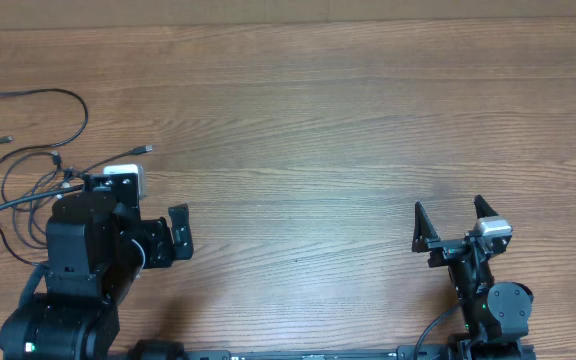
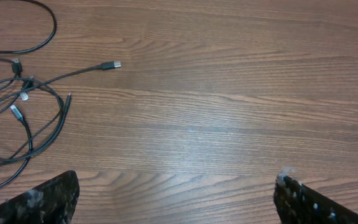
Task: Untangle cables
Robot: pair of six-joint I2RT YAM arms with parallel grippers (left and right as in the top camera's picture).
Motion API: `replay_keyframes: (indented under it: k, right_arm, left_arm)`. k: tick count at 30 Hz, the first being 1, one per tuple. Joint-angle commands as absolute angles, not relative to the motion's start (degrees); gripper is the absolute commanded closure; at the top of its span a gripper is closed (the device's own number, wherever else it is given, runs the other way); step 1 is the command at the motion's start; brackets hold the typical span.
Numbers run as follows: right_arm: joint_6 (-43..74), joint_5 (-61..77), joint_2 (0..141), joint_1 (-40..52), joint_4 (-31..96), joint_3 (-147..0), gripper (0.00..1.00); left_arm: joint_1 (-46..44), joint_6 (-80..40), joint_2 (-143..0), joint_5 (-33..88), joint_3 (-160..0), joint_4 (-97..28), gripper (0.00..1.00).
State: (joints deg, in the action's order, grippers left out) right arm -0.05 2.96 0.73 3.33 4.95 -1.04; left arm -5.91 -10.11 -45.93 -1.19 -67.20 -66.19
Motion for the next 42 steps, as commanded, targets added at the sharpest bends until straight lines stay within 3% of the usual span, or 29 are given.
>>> replay_keyframes:
  k: [1,42]
  right_arm:
    - [-1.72,2.94,0.14,2.87,4.67,-0.45,0.00]
    - [-3.49,2.68,0.16,2.87,4.64,-0.45,0.00]
  left_arm:
    - [-6.02,-10.28,-46.02,-1.91,-66.89,-66.17,0.01]
    - [-6.02,-10.28,-46.02,-1.91,-66.89,-66.17,0.00]
